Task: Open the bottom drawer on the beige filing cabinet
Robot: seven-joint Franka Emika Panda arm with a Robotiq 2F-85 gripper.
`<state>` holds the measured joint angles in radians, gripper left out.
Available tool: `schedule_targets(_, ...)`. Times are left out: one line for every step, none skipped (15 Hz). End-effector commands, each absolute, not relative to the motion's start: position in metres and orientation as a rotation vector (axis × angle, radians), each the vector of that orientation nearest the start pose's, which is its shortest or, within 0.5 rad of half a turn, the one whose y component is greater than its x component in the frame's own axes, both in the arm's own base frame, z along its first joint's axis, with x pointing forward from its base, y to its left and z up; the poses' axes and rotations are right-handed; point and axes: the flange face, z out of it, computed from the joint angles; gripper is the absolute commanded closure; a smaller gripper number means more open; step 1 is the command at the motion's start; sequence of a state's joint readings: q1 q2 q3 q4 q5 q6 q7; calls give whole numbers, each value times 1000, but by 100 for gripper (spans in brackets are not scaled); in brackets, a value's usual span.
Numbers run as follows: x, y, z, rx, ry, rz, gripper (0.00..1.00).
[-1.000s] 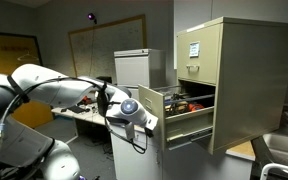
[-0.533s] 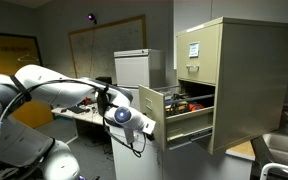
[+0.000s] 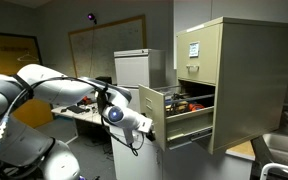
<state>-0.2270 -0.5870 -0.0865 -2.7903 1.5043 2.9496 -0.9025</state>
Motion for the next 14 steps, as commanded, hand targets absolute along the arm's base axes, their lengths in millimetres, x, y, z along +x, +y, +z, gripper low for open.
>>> schedule_targets(309,-150,439,-2341,907,-1385,0)
schedule_targets(305,-147,444,-2348,908,-1427,0)
schedule_targets(300,-144,448,-2360,900,-1462,0)
schedule_targets(296,-142,451,-2369,900,-1496,0)
schedule_targets(290,-141,456,-2376,904,-1533,0)
schedule_targets(284,-140,461,-2385,906,-1569,0)
schedule_targets(278,-138,472,-2371,913,-1619,0)
schedule_targets(272,-136,485,-2355,909,-1678,0)
schedule_targets(265,-135,498,-2338,905,-1732,0)
schedule_targets(260,-133,507,-2323,908,-1772,0)
schedule_targets(260,-132,510,-2331,893,-1780,0)
schedule_targets(262,-132,509,-2337,887,-1772,0)
schedule_targets(269,-132,501,-2361,880,-1730,0)
schedule_targets(274,-133,495,-2379,854,-1695,0)
